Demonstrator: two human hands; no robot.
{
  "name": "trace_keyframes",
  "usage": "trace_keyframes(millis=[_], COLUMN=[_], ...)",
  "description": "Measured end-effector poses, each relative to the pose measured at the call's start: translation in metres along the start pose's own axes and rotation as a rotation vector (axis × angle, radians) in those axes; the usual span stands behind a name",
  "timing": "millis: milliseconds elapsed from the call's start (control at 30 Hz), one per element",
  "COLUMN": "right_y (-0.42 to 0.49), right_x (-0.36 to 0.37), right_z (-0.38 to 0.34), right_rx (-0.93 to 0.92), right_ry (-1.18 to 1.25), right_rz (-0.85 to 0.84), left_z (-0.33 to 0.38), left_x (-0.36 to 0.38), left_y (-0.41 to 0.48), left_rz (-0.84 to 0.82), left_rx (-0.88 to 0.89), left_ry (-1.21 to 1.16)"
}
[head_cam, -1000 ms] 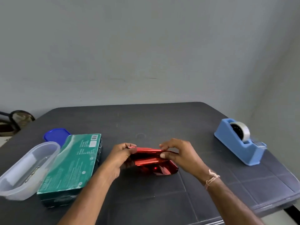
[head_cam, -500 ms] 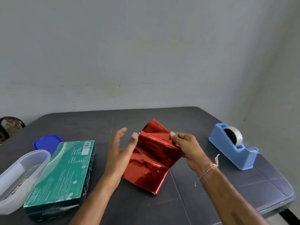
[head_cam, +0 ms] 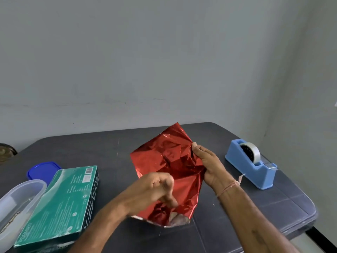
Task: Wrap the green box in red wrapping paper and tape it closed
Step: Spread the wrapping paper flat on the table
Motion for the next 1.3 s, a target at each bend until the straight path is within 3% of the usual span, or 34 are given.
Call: trace_keyframes(millis=[33, 133, 233, 300, 400, 600, 767, 867, 967, 1033, 1133, 1300], right_y=[0.000, -0.002, -0.006, -0.009, -0.009, 0.000, 0.013, 0.017, 0.000, -0.020, -0.040, -0.045], right_x=[0.000, -0.001, -0.005, -0.006, -0.008, -0.028, -0.047, -0.048, -0.028, 0.010, 0.058, 0.067], right_z=[0.003, 0.012, 0.017, 0.017, 0.018, 0.020, 0.031, 0.035, 0.016, 0.015, 0.043, 0.061], right_rx=[0.025, 0.077, 0.131, 0.164, 0.209, 0.234, 0.231, 0.036, -0.374, -0.461, -0.241, -0.171], right_ry=[0.034, 0.082, 0.075, 0.083, 0.104, 0.197, 0.075, -0.216, -0.720, -0.706, -0.599, -0.434], right_rz=[-0.005, -0.028, -0.044, -0.054, -0.069, 0.047, 0.159, 0.269, 0.432, 0.189, -0.219, -0.256], left_z=[-0.004, -0.021, -0.053, -0.082, -0.108, -0.112, -0.116, -0.116, -0.107, -0.097, -0.078, -0.062], left_x=[-0.006, -0.033, -0.049, -0.051, -0.041, -0.032, -0.034, -0.038, -0.042, -0.040, -0.028, -0.015], left_y=[0.001, 0.006, 0.010, 0.012, 0.011, 0.003, -0.018, -0.026, -0.025, -0.017, -0.005, 0.002], left_rz=[0.095, 0.567, 0.787, 0.773, 0.663, 0.550, 0.506, 0.594, 0.752, 0.806, 0.756, 0.666], left_rx=[-0.001, 0.030, -0.124, -0.317, -0.391, -0.423, -0.390, -0.410, -0.394, -0.359, -0.333, -0.322], left_ry=[-0.038, 0.158, 0.062, -0.220, -0.599, -0.617, -0.676, -0.629, -0.652, -0.676, -0.763, -0.910])
Point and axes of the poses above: each hand's wrist, its own y-axis towards the middle knuckle, its own x-axis out of the palm, z = x × y, the point moved 5 cm from there along y, towards the middle knuckle, and after that the axes turned 5 degrees about x, right-handed, at the moved point
